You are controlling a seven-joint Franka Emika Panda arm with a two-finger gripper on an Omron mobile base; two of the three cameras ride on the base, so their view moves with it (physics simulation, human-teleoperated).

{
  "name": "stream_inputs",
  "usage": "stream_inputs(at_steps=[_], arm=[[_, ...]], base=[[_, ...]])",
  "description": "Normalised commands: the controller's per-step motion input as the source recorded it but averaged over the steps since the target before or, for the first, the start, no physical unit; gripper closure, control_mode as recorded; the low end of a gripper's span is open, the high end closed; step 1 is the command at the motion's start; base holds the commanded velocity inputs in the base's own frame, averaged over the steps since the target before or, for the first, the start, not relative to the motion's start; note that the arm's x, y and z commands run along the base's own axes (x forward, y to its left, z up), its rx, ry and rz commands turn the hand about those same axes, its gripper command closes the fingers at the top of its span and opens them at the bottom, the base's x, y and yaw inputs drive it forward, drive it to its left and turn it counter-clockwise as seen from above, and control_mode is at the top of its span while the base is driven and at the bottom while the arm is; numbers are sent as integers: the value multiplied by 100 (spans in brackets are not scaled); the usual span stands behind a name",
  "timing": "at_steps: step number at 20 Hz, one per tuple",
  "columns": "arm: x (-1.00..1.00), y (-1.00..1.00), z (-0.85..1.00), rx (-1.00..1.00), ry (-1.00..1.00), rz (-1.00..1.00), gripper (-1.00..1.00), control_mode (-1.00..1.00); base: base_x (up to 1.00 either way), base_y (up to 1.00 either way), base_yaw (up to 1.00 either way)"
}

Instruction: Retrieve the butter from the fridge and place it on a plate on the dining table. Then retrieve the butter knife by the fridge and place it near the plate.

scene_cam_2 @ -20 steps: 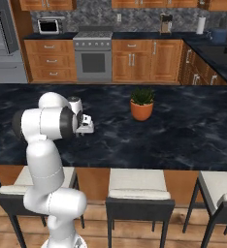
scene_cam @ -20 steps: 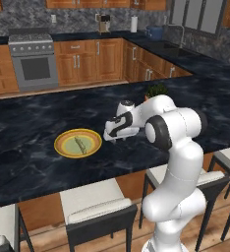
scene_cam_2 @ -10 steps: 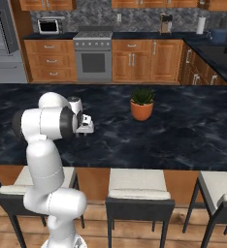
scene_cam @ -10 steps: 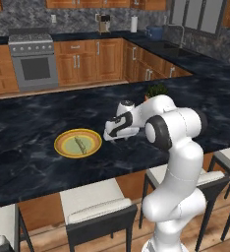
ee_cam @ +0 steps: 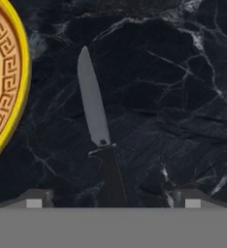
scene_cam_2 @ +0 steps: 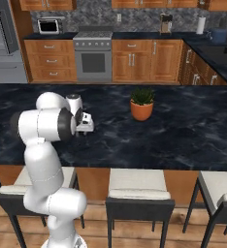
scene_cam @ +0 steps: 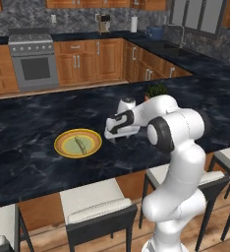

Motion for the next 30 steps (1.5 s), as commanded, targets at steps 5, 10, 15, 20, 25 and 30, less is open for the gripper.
stream_inputs(at_steps=[5,10,15,20,25,30], arm=[[-48,-8,58,-5,11,0,-100,-100],[-78,-4,74,-2,12,1,-100,-100],[-96,-2,60,1,2,2,-100,-100],[-100,0,66,2,0,2,-100,-100],[-100,0,58,0,0,4,-100,-100],[-99,0,53,0,0,5,-100,-100]], base=[[0,0,0],[0,0,0],[0,0,0],[0,0,0],[0,0,0],[0,0,0]])
